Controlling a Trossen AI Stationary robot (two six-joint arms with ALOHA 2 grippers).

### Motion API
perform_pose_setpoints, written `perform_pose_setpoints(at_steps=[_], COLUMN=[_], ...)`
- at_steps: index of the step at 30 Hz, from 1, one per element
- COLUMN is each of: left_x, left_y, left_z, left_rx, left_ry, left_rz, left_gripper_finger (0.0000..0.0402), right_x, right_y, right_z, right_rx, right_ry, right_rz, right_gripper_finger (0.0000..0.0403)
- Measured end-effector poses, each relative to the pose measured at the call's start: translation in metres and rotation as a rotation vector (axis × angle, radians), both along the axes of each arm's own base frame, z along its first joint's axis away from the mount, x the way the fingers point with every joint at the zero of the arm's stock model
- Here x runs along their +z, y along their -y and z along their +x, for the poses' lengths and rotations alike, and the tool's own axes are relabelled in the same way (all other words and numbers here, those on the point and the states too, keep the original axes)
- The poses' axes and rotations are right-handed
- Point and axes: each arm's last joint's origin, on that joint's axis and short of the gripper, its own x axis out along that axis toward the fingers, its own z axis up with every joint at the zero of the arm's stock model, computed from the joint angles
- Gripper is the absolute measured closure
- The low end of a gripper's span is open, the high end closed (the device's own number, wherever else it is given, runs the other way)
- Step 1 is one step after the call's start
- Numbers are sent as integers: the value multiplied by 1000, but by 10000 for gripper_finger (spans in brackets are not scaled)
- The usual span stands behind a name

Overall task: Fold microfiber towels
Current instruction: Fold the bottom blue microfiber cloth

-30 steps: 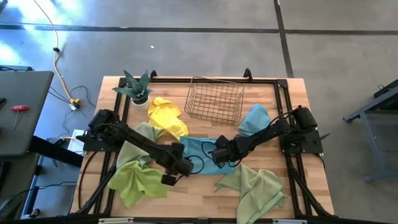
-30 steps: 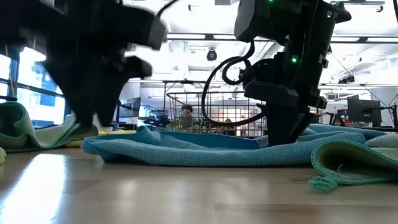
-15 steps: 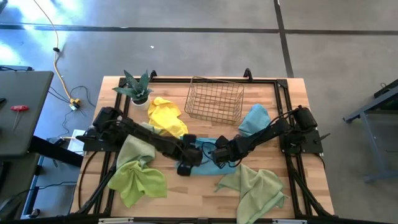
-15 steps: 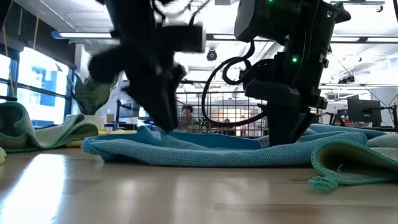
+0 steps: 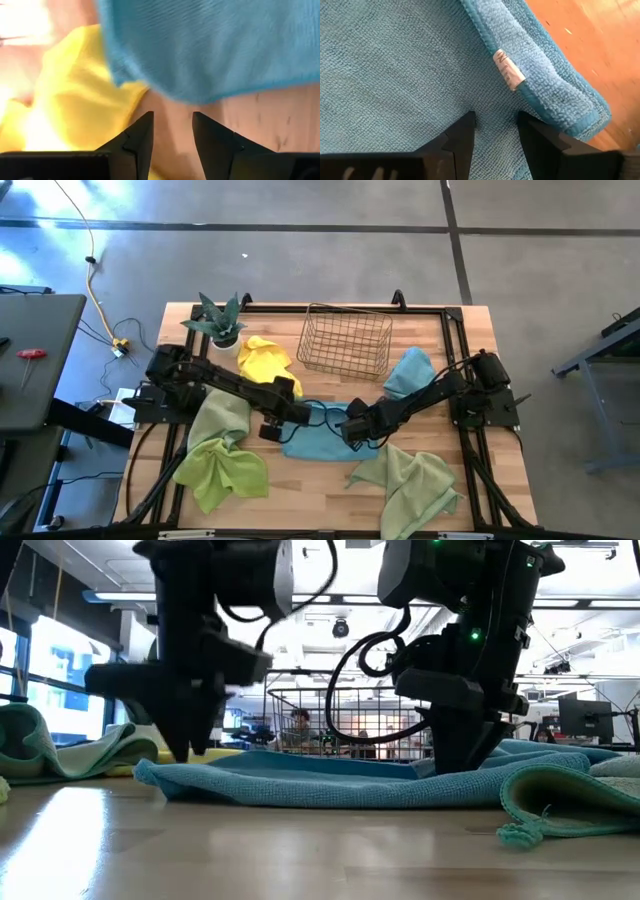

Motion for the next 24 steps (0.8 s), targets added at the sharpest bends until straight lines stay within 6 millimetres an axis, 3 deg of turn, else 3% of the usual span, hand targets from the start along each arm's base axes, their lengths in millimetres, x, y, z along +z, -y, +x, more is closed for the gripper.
perform_pose_setpoints(at_steps=[6,11,18,20,24], left_x=[26,50,74,78,83], left_y=[-1,9,23,26,31], left_z=[1,7,14,14,13], left_rx=[70,85,81,70,50], left_ry=[151,349,582,615,643], left_rz=[-38,-98,-148,-156,-168], left_gripper_finger=[275,275,275,275,275], right_x=[4,28,37,38,40], right_y=[1,5,18,13,-4], right_z=[-2,-13,-36,-32,-26], right_rx=[0,-49,-174,-96,220], right_ry=[-11,3,-150,-100,-42], right_rz=[21,-5,-104,-117,-199], right_gripper_finger=[259,259,259,259,259])
